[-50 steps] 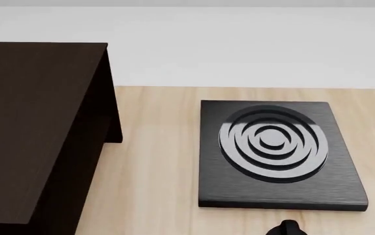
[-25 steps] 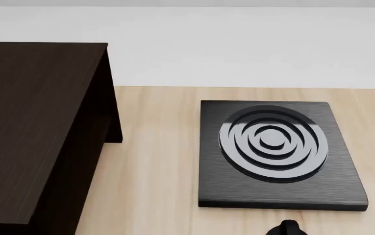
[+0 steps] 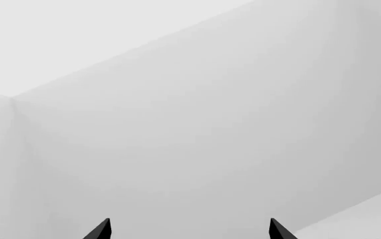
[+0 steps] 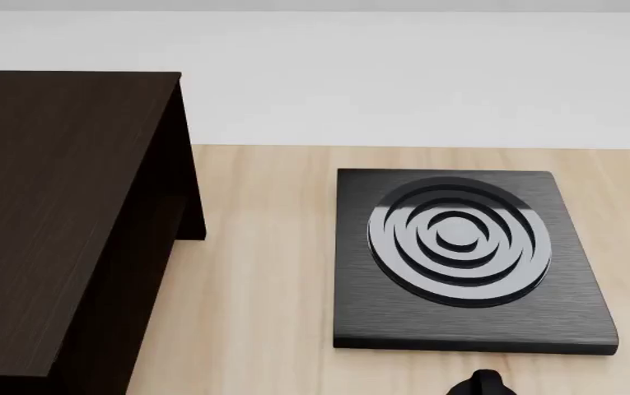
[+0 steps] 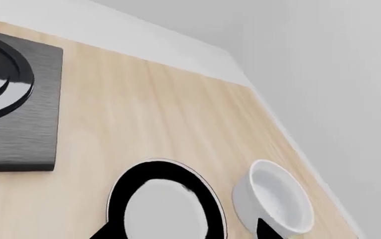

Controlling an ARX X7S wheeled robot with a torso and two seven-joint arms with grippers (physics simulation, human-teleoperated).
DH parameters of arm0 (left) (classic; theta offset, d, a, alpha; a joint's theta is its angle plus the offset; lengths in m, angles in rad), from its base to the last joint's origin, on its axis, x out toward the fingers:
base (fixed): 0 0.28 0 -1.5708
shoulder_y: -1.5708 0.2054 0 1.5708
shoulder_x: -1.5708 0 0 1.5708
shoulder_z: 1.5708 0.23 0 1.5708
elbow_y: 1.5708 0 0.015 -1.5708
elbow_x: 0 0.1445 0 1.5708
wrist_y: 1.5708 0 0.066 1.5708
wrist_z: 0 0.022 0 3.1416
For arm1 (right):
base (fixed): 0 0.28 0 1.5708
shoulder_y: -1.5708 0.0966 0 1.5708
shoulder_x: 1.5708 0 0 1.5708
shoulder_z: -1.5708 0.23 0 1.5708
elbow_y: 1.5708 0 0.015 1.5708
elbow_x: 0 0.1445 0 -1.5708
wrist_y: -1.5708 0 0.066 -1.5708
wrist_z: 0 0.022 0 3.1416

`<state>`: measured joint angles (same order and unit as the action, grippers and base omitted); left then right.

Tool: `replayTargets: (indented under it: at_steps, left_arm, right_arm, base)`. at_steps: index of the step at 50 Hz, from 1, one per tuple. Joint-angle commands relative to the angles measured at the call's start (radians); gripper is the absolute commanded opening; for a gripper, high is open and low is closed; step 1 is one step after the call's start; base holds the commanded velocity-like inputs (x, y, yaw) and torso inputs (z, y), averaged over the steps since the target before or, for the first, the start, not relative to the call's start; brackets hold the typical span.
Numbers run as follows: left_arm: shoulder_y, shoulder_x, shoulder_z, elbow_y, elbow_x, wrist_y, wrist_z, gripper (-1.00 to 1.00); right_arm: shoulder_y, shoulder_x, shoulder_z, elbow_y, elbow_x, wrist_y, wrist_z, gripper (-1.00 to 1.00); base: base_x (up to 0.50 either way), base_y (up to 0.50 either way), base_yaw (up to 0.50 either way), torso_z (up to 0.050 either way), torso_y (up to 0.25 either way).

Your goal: Put the frying pan under the cabinet shelf.

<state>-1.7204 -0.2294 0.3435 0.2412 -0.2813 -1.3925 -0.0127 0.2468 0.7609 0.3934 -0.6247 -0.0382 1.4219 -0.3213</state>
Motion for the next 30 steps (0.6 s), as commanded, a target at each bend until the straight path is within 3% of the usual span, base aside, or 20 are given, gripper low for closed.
replayTargets:
  at_steps: [1, 30]
  left_arm:
    - [0.000, -0.002, -0.003, 0.002, -0.006, -0.001, -0.004, 1.00]
    - [-0.010, -0.007, -0.011, 0.007, -0.021, -0.010, -0.010, 1.00]
  right_arm:
    - [-0.078, -0.020, 0.055, -0.033, -0.003, -0.007, -0.017, 1.00]
    - [-0.275, -0.126, 0.190, -0.031, -0.017, -0.120, -0.041, 1.00]
  base:
    - [0.00, 0.00, 0.00, 0.000, 0.000]
    - [0.00, 0.00, 0.00, 0.000, 0.000]
